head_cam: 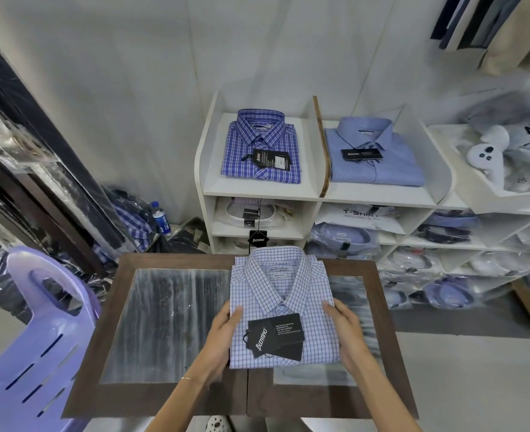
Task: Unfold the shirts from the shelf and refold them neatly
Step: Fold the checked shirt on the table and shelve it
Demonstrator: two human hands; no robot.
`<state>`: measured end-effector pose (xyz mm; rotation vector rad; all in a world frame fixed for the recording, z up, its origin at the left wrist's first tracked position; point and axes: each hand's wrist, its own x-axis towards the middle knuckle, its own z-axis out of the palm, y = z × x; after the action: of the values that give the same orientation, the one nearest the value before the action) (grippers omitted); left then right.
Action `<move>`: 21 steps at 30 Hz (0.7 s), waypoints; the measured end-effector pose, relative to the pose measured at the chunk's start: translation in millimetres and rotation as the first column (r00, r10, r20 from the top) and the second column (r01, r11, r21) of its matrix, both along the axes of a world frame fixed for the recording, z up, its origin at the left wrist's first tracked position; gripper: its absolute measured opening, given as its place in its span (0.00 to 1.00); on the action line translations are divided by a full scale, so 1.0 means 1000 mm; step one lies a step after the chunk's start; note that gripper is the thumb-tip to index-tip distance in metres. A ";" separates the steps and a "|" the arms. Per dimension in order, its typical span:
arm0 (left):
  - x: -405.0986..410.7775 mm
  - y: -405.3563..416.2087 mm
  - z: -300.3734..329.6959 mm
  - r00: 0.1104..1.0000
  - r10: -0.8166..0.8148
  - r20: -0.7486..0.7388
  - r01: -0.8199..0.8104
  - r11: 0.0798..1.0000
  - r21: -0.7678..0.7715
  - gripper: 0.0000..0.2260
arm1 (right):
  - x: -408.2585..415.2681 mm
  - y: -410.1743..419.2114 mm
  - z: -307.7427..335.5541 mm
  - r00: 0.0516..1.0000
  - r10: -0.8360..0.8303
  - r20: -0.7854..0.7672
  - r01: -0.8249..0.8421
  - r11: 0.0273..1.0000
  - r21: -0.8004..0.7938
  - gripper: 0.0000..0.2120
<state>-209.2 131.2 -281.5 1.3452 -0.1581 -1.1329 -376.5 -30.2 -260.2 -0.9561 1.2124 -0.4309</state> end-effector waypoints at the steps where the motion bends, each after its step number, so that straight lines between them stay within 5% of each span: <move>1: 0.000 0.001 0.000 0.998 0.005 -0.061 -0.007 1.000 -0.021 0.13 | 0.000 0.000 0.000 1.000 -0.016 0.011 0.016 1.000 0.021 0.07; 7: 0.004 0.006 0.004 0.986 -0.014 -0.163 0.001 0.997 -0.076 0.14 | -0.003 0.006 0.003 0.997 -0.045 0.064 0.040 0.997 0.065 0.09; 21: 0.012 0.010 0.020 0.988 -0.073 -0.136 0.055 0.990 -0.131 0.14 | -0.010 0.020 0.015 0.990 -0.103 0.101 0.097 0.994 0.059 0.12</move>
<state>-196.7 141.5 -261.4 1.1513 -0.1688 -1.2464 -386.6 -10.2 -245.4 -0.8192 1.1751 -0.5183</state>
